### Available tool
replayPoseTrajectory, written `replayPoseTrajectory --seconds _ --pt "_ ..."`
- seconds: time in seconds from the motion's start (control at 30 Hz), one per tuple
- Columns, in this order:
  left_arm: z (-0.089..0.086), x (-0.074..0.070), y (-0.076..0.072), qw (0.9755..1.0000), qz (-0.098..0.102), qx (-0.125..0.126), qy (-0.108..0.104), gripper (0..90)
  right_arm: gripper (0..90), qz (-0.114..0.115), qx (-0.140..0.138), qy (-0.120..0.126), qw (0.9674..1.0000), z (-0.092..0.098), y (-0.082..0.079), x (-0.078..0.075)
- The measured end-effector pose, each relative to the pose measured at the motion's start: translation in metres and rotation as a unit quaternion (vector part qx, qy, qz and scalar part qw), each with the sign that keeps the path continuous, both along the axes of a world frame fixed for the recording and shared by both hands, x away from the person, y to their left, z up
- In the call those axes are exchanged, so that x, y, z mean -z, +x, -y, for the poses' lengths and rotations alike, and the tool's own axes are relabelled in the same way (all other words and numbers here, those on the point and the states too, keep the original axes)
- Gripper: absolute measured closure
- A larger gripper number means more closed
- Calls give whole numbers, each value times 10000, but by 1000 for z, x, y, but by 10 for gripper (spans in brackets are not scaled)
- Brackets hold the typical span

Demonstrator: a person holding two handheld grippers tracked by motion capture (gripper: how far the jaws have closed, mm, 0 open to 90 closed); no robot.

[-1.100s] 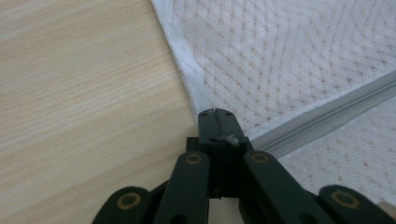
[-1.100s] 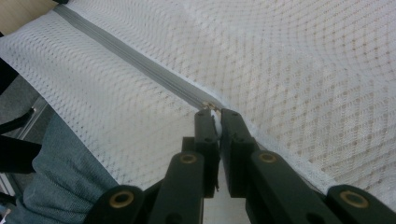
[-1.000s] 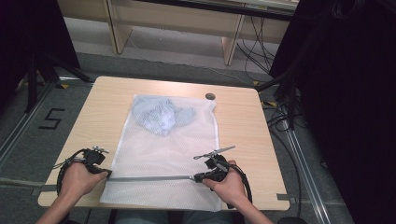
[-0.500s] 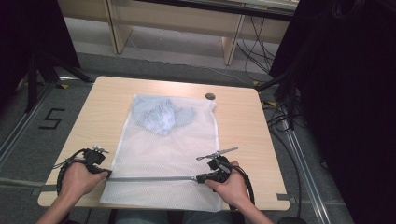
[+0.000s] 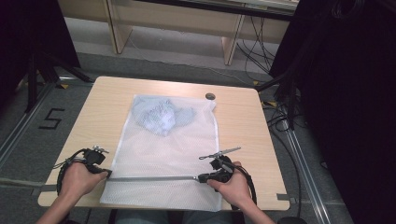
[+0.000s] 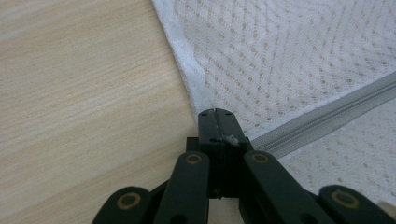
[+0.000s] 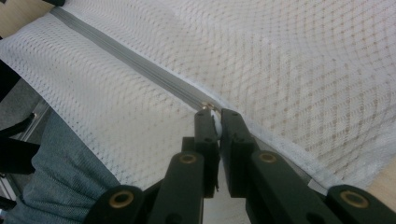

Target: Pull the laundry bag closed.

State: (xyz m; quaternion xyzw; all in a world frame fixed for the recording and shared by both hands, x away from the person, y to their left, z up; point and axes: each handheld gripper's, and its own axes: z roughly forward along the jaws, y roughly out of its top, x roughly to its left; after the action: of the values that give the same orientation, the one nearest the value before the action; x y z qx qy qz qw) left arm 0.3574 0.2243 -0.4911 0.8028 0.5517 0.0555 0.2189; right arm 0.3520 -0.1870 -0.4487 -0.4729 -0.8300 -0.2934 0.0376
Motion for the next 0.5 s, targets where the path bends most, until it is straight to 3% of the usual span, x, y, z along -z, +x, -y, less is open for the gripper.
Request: replayPoseTrajectory --seconds 0.03,0.07,0.1,0.13,0.3,0.37,0.4,0.5 --pt "0 0 0 10000 -10 2 26 899 867 118 -89 53 9999 1 1 1" --pt "0 -1 0 10000 -32 39 46 899 867 18 -9 88 10000 0 -1 1" --pt "0 0 0 10000 -32 32 35 899 868 114 -76 31 9999 2 0 1" --pt "0 0 0 10000 -33 37 39 899 868 -48 52 -1 10000 2 -2 -1" --pt "0 -1 0 10000 -41 -8 38 899 868 59 57 87 9999 13 -1 0" --pt "0 -1 0 10000 -28 29 47 899 868 -20 134 49 9999 13 -2 0" --pt "0 -1 0 10000 -35 30 51 899 868 75 75 -17 9999 15 -1 2" --pt "0 -1 0 10000 -40 27 63 899 868 59 94 3 9999 16 -1 1"
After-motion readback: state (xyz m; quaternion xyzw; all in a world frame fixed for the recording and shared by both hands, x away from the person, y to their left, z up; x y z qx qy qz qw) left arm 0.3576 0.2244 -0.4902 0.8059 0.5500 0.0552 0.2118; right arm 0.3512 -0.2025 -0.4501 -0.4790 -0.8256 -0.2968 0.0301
